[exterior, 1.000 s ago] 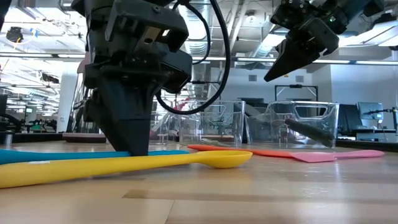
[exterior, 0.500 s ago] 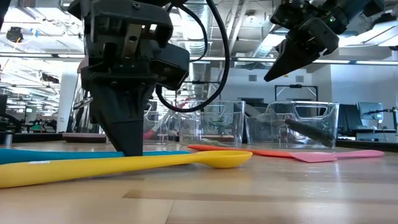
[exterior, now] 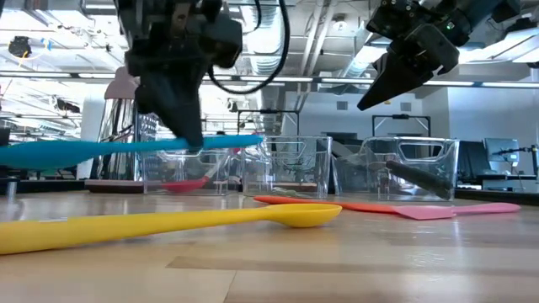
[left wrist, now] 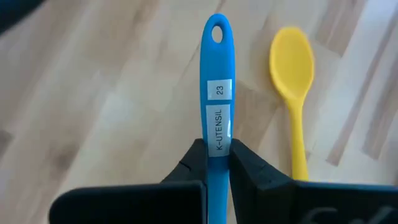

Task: Pick & Place Kitchen Items
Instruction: Put the blue serving spoon into the left transparent bin

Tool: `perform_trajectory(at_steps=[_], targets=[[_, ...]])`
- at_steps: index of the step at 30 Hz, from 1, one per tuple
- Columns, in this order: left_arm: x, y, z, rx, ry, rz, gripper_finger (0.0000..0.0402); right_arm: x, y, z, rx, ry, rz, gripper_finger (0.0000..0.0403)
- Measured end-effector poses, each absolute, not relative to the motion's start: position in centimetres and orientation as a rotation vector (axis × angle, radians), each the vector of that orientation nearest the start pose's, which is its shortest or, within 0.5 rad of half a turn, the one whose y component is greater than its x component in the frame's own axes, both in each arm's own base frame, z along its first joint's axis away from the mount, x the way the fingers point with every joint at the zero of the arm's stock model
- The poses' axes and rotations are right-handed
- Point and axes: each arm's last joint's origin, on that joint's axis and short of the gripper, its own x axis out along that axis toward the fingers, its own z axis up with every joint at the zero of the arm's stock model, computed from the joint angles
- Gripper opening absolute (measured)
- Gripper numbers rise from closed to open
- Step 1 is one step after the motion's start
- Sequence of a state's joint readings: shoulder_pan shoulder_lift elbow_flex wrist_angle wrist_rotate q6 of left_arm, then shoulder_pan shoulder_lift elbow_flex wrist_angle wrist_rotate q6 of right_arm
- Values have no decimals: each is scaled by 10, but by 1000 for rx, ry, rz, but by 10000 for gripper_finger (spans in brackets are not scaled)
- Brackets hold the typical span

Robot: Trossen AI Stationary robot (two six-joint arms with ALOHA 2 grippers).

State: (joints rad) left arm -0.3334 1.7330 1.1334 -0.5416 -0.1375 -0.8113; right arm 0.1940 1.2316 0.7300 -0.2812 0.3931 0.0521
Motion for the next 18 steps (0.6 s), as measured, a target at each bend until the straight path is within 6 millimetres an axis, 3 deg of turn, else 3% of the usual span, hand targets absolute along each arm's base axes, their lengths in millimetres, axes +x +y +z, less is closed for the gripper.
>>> perform_trajectory(at_steps=[8, 18], targets=[[316, -96, 214, -323, 963, 326, 7, 247, 38, 228, -204, 648, -159, 2], [300, -84, 258, -139, 748, 421, 6, 254, 40, 226, -245, 353, 233, 1]])
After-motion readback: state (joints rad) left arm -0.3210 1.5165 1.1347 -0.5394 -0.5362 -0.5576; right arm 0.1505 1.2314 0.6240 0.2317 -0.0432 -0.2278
